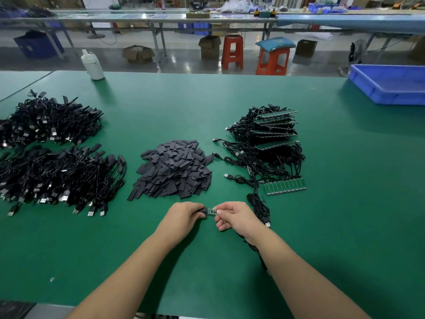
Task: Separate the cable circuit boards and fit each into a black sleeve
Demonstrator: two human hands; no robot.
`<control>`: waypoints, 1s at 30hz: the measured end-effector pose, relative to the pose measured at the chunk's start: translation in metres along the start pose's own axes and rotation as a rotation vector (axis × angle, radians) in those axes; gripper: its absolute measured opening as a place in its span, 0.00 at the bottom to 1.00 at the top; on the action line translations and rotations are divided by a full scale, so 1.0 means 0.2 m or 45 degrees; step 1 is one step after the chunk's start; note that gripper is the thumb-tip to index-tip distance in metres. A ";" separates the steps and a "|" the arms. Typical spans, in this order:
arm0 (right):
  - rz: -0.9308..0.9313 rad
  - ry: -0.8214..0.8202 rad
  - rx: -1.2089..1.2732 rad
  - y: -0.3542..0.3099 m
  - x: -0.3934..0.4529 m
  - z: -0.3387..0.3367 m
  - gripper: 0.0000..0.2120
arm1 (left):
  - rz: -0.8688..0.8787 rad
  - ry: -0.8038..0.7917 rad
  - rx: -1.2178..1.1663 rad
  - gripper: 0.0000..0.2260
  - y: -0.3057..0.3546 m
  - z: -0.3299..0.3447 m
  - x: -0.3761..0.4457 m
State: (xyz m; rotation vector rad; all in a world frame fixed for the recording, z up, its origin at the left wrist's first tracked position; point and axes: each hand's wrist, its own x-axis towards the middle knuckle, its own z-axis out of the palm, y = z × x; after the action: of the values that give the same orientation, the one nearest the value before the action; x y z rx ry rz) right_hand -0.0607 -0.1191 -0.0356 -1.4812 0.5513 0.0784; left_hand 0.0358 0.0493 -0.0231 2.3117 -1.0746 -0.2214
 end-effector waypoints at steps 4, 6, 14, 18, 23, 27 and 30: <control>-0.005 -0.002 -0.001 -0.01 -0.01 0.00 0.07 | -0.009 -0.003 0.007 0.07 -0.01 0.01 -0.01; -0.006 -0.004 -0.005 -0.01 -0.01 0.00 0.07 | -0.018 -0.015 -0.008 0.07 -0.01 0.01 -0.01; -0.006 -0.009 0.006 -0.02 -0.02 0.00 0.07 | 0.038 -0.107 0.038 0.07 -0.02 -0.01 0.01; -0.012 0.000 0.035 -0.02 -0.02 0.00 0.08 | 0.011 -0.055 -0.020 0.06 -0.02 0.00 0.00; -0.007 0.016 0.046 -0.01 -0.02 0.00 0.08 | -0.075 -0.033 -0.090 0.06 -0.02 0.01 -0.01; -0.008 0.015 0.046 -0.01 -0.02 0.00 0.08 | -0.073 -0.037 -0.087 0.06 -0.02 0.01 -0.01; -0.009 0.006 0.046 -0.02 -0.02 0.00 0.08 | -0.072 -0.065 -0.053 0.07 -0.02 0.00 -0.01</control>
State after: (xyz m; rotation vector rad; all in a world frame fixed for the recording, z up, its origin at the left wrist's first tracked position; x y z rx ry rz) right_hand -0.0640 -0.1188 -0.0307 -1.4482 0.5484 0.0594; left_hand 0.0367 0.0527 -0.0260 2.3124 -1.0208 -0.3228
